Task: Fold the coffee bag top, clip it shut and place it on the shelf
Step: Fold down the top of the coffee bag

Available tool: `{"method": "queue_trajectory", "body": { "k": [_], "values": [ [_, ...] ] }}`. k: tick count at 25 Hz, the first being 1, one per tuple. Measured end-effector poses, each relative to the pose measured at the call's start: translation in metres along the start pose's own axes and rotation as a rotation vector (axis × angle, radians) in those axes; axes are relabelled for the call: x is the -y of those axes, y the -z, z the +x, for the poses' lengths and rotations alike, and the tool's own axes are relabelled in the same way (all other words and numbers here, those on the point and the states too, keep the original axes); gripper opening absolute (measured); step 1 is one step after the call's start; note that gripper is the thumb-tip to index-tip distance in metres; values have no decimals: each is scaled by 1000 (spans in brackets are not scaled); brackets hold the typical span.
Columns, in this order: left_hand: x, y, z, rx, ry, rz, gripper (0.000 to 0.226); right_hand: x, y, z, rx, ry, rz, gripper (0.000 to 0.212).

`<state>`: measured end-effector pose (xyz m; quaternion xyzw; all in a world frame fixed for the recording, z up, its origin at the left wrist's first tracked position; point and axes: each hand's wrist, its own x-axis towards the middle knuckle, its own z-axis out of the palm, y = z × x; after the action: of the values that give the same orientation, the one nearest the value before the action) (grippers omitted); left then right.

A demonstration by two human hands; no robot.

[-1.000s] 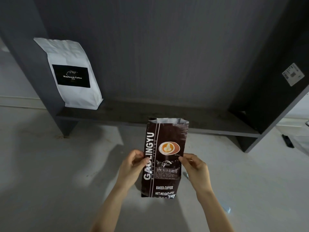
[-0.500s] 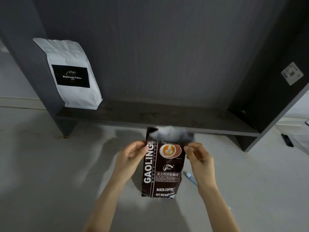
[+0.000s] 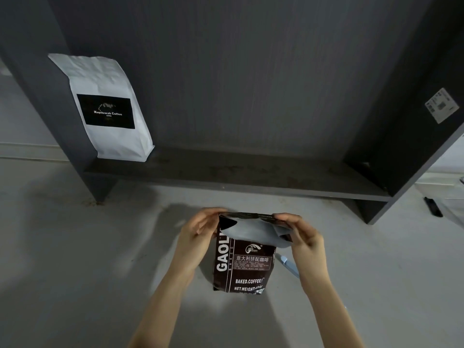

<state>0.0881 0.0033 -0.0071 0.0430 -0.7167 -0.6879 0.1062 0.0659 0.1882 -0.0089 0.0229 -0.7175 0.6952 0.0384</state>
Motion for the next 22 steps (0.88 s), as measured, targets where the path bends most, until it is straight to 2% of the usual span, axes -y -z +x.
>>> {"method": "queue_trajectory", "body": {
  "k": [3, 6, 9, 15, 17, 22],
  "values": [
    [-5, 1, 0, 41, 30, 14, 29, 4, 7, -1, 38, -91, 7, 43],
    [-11, 3, -1, 110, 79, -23, 25, 11, 9, -4, 84, -73, -39, 36],
    [-9, 9, -1, 170, 107, -50, 34, 9, 9, -4, 147, -112, -18, 29],
    [0, 10, 1, 267, 141, 66, 24, -1, 9, -2, 113, -6, -40, 32],
    [3, 7, -1, 265, 149, 48, 16, -3, 8, -3, 100, 6, -13, 33],
    [10, 5, -2, 225, 130, 53, 22, -14, 6, 0, 181, -52, -48, 37]
  ]
}}
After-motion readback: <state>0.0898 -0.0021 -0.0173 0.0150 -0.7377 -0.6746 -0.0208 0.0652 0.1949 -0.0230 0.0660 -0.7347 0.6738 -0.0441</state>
